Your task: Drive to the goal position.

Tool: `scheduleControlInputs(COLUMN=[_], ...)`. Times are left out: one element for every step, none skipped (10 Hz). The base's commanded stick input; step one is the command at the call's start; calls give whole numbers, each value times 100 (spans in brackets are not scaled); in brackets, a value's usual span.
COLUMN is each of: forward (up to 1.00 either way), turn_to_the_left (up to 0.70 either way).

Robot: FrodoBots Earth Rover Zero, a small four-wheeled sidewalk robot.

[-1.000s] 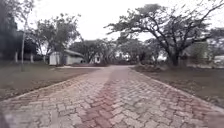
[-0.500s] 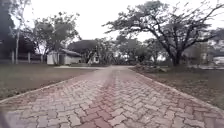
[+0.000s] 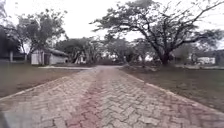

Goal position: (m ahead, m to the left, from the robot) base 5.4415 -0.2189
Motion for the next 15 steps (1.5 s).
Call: scheduleControlInputs(forward=[70,70,70,70,70,70,70,70,70,70,70,70,70,70,70], turn_to_the_left=[0,0,0,0,1,2,2,2,13,29,25,10,0,0,0])
